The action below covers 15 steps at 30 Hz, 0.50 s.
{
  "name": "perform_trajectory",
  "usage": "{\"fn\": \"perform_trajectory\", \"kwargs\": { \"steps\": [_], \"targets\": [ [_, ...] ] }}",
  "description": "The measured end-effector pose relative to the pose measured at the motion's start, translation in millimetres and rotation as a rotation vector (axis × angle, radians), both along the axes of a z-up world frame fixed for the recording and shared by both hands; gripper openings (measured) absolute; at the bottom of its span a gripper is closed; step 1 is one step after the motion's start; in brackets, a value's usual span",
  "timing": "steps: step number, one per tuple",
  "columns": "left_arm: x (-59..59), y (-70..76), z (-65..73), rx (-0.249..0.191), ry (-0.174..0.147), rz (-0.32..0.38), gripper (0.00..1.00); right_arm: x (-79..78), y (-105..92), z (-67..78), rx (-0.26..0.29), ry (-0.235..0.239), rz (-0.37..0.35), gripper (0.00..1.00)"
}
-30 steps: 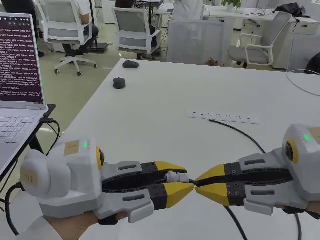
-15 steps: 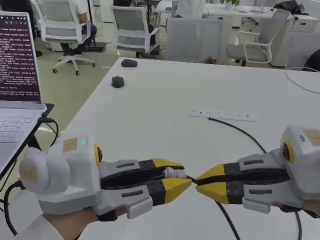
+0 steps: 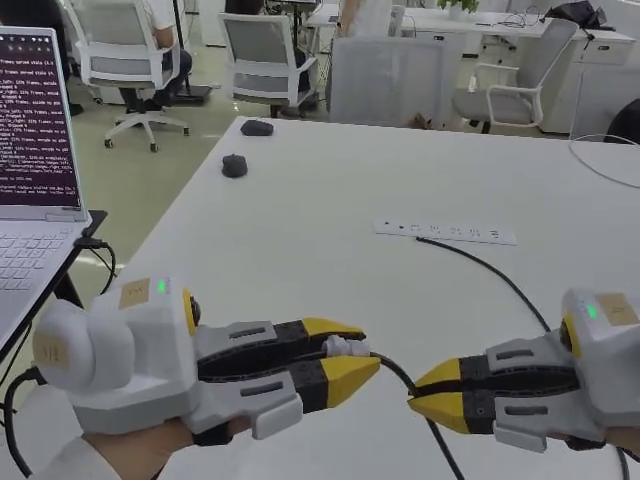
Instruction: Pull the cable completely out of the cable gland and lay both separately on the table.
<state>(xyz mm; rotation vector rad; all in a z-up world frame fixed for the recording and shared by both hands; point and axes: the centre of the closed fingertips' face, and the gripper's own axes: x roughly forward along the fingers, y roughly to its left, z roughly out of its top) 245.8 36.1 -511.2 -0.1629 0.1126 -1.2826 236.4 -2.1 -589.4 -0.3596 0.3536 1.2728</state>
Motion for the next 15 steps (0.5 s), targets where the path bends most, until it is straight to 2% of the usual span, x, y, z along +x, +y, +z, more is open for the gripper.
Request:
{"fn": "perform_trajectory", "kwargs": {
  "steps": [7,11,15],
  "targets": [
    [2.3,1.2,3.0,-0.019,0.016,0.015,0.17,1.8,-22.1,-30.0,-0.061,0.05,-0.058,0.02],
    [1.2,0.0,2.0,-0.016,0.022,0.013,0.17,-0.2,-27.1,-38.8,-0.076,0.067,-0.065,0.03],
    [-0.6,-2.2,0.4,-0.005,0.022,0.006,0.17,-0.9,-26.5,-40.9,-0.075,0.077,-0.067,0.03]
  ]
}}
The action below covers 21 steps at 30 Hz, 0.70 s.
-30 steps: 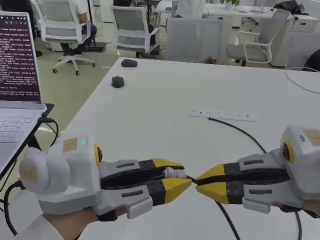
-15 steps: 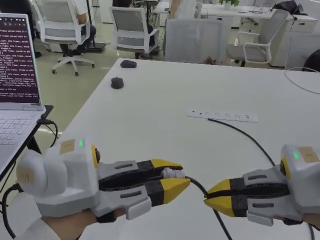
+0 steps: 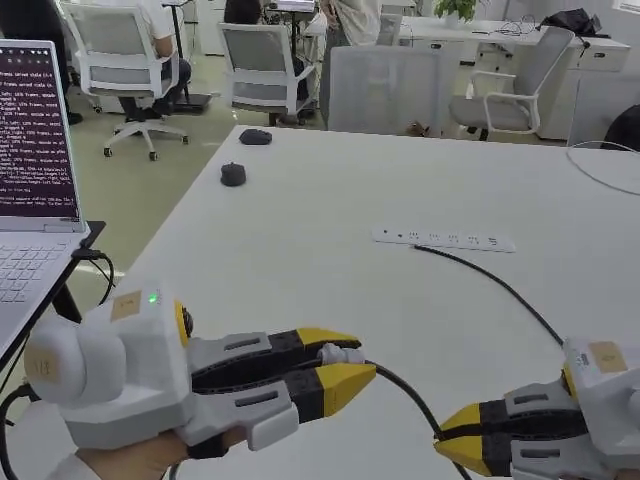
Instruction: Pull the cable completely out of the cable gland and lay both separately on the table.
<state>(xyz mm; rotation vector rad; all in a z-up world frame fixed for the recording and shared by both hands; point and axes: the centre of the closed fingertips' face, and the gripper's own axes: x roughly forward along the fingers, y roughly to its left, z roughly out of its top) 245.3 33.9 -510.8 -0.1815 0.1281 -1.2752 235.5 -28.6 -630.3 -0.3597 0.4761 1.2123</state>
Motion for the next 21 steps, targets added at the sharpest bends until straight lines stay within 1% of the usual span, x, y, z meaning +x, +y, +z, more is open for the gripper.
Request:
{"fn": "perform_trajectory", "kwargs": {
  "steps": [3,5,8,10,12,13,15,16,17,18,20,21],
  "targets": [
    [-0.7,-0.6,-0.1,0.006,-0.005,0.001,0.17,0.0,1.0,-1.3,-0.007,0.0,0.002,0.03],
    [0.0,0.0,-0.3,0.007,-0.004,0.006,0.17,-0.6,1.7,-1.4,-0.007,0.01,0.002,0.03],
    [0.6,0.5,-0.8,0.014,-0.01,0.013,0.17,2.3,1.1,-0.3,-0.017,0.014,-0.015,0.03],
    [1.8,1.4,-0.8,0.013,-0.015,0.014,0.17,3.5,0.6,3.2,-0.026,0.018,-0.021,0.03],
    [2.9,2.2,-0.5,0.013,-0.018,0.019,0.17,5.2,-0.6,8.8,-0.041,0.005,-0.025,0.04],
    [4.5,3.5,-1.1,0.018,-0.022,0.027,0.17,7.8,-0.4,15.7,-0.034,-0.006,-0.037,0.08],
    [5.9,4.7,-0.8,0.018,-0.025,0.031,0.17,14.5,2.2,28.5,-0.003,-0.031,-0.067,0.18],
    [6.5,5.2,-1.0,0.018,-0.026,0.032,0.17,15.7,6.0,39.4,0.02,-0.049,-0.06,0.21],
    [6.6,5.3,-1.1,0.018,-0.026,0.032,0.17,15.6,9.3,46.8,0.037,-0.06,-0.047,0.2],
    [5.7,4.5,-1.3,0.019,-0.027,0.029,0.17,14.9,15.9,59.0,0.069,-0.08,-0.024,0.18],
    [3.5,2.2,-2.4,0.027,-0.031,0.019,0.17,10.6,27.6,77.7,0.115,-0.101,0.016,0.17],
    [2.9,1.5,-3.0,0.03,-0.032,0.015,0.17,9.0,31.7,83.0,0.126,-0.106,0.034,0.17]
  ]
}}
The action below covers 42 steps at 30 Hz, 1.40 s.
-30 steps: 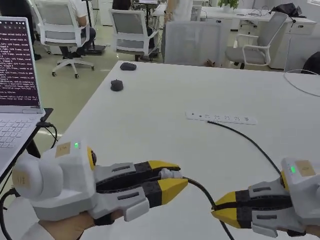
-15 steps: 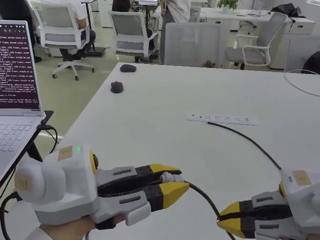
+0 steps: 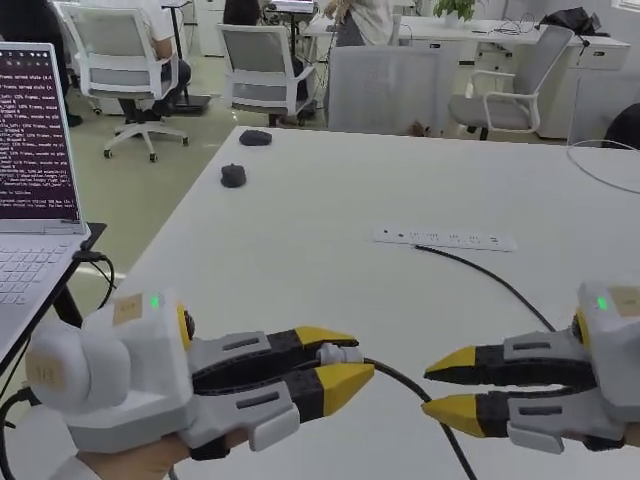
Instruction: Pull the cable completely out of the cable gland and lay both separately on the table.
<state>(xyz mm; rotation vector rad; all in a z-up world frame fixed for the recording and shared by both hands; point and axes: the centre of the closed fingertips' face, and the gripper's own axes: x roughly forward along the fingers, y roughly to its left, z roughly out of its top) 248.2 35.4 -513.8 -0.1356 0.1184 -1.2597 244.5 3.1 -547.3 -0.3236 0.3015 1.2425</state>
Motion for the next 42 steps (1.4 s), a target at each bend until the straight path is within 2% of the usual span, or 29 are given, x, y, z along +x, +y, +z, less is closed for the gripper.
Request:
{"fn": "perform_trajectory", "kwargs": {
  "steps": [2,5,8,12,14,16,18,21,24,27,31,39,42],
  "targets": [
    [-1.3,-1.4,-0.6,0.005,-0.004,-0.008,0.17,-3.9,9.8,9.6,0.001,-0.022,0.034,0.17],
    [-3.1,-2.2,-0.1,0.001,-0.003,-0.018,0.17,-6.2,19.7,14.2,-0.012,-0.041,0.06,0.16],
    [-4.6,-2.5,1.7,-0.01,-0.003,-0.025,0.17,-7.0,24.2,10.8,-0.018,-0.039,0.081,0.14],
    [-3.5,-1.5,0.6,-0.012,0.006,-0.021,0.17,-9.1,26.3,7.4,-0.022,-0.047,0.103,0.03],
    [-3.2,-0.1,-0.5,-0.017,0.028,-0.022,0.18,-7.3,26.2,7.4,-0.019,-0.057,0.097,0.03],
    [-4.0,-1.3,-2.3,-0.007,0.025,-0.026,0.18,-6.4,24.8,6.5,-0.026,-0.058,0.096,0.03],
    [-4.1,-2.4,-3.3,0.003,0.016,-0.026,0.18,-4.0,23.2,7.2,-0.032,-0.077,0.091,0.03],
    [-4.7,-3.9,-2.3,0.002,0.018,-0.023,0.18,-3.0,21.4,8.1,-0.03,-0.077,0.087,0.03],
    [-3.9,-3.1,-6.8,0.021,0.048,-0.024,0.18,-2.6,20.0,4.3,-0.05,-0.081,0.086,0.03],
    [-4.8,-3.7,-3.7,0.018,0.025,-0.018,0.18,-3.1,19.0,0.1,-0.065,-0.081,0.087,0.03],
    [-4.2,-3.1,-0.8,0.005,0.013,-0.013,0.17,-3.4,17.6,0.5,-0.053,-0.084,0.085,0.02],
    [-0.3,1.8,7.4,-0.037,0.003,0.004,0.17,-1.9,10.6,-10.9,-0.069,-0.075,0.067,0.02],
    [0.4,1.6,8.5,-0.039,0.001,0.01,0.17,-0.2,6.4,-17.1,-0.06,-0.054,0.053,0.02]
  ]
}}
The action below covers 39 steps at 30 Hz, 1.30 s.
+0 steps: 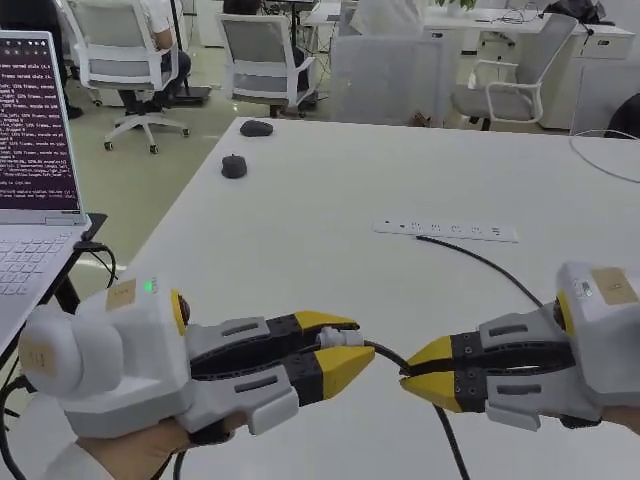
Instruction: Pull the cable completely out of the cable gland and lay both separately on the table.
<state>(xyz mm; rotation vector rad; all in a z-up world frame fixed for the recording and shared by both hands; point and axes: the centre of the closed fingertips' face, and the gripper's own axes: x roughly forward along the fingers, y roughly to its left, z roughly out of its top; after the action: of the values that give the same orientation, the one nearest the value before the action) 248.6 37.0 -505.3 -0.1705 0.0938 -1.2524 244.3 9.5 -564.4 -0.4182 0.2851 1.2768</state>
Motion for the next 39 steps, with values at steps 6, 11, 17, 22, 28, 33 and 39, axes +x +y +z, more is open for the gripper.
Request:
{"fn": "perform_trajectory", "kwargs": {
  "steps": [6,11,17,22,28,33,39],
  "targets": [
    [1.1,0.2,-1.4,0.006,0.001,0.0,0.17,-0.1,-13.3,-25.1,-0.027,0.058,-0.031,0.02],
    [1.8,-0.3,-3.1,0.01,0.014,-0.001,0.17,-2.6,-25.6,-46.0,-0.069,0.095,-0.052,0.03],
    [3.8,0.9,-7.0,0.017,0.028,-0.004,0.17,-4.9,-44.6,-74.5,-0.112,0.158,-0.094,0.02],
    [4.1,0.9,-9.3,0.025,0.032,-0.007,0.17,-7.5,-51.7,-84.5,-0.117,0.184,-0.113,0.02],
    [3.1,-0.4,-11.3,0.031,0.036,-0.016,0.17,-7.0,-54.1,-88.6,-0.129,0.194,-0.125,0.02],
    [4.0,1.0,-11.9,0.03,0.037,-0.013,0.17,-5.1,-54.0,-86.8,-0.133,0.201,-0.133,0.03],
    [8.2,4.4,-9.6,0.022,0.028,0.013,0.17,2.7,-54.2,-67.3,-0.139,0.157,-0.147,0.07]
  ]
}}
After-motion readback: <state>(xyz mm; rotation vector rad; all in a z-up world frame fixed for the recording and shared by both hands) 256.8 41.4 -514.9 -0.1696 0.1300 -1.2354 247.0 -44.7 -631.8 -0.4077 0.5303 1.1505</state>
